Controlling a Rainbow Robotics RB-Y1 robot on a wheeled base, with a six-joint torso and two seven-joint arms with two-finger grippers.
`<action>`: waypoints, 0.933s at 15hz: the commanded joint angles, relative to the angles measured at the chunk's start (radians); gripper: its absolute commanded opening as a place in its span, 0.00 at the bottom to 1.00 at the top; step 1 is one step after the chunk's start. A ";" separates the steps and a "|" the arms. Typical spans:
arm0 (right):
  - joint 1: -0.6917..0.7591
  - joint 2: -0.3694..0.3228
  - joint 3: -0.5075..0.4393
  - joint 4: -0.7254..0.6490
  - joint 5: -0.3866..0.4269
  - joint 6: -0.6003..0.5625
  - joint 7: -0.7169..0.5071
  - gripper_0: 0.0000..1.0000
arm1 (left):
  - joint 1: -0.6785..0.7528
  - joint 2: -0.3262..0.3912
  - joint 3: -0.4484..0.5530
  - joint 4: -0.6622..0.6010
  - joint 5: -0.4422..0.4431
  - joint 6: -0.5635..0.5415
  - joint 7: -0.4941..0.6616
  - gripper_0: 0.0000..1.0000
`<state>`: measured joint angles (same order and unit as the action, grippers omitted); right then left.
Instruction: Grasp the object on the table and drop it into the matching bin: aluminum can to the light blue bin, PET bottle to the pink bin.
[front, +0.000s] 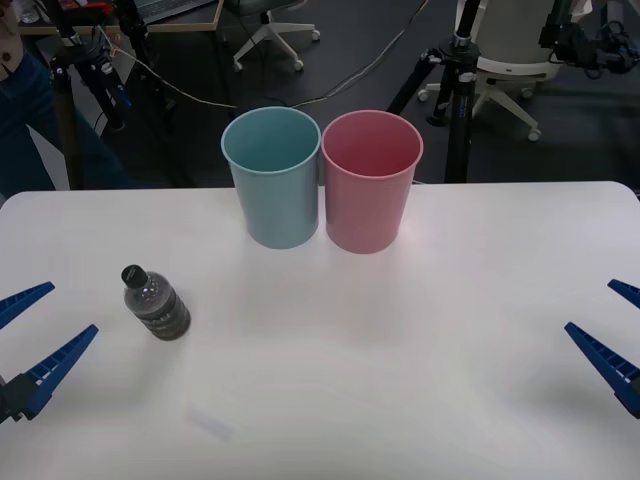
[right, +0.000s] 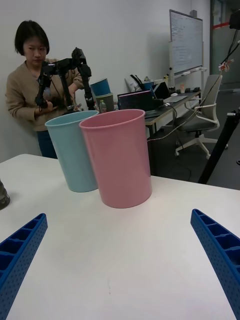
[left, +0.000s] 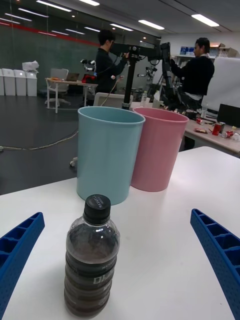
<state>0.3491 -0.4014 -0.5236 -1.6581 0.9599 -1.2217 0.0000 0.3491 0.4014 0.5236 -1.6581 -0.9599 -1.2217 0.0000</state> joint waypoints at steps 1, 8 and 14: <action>0.000 0.000 0.000 0.000 0.000 0.000 0.000 1.00 | 0.016 -0.021 -0.010 0.006 -0.017 0.004 0.000 1.00; 0.000 0.000 0.000 0.000 0.000 0.000 0.000 1.00 | 0.044 -0.012 -0.014 0.023 -0.002 0.016 -0.077 1.00; 0.000 0.000 0.000 0.000 0.000 0.000 0.000 1.00 | -0.022 -0.010 -0.076 0.198 0.015 0.041 -0.288 1.00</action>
<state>0.3491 -0.4014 -0.5235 -1.6581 0.9600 -1.2217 0.0000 0.3437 0.3900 0.4616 -1.4903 -0.9457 -1.1813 -0.2610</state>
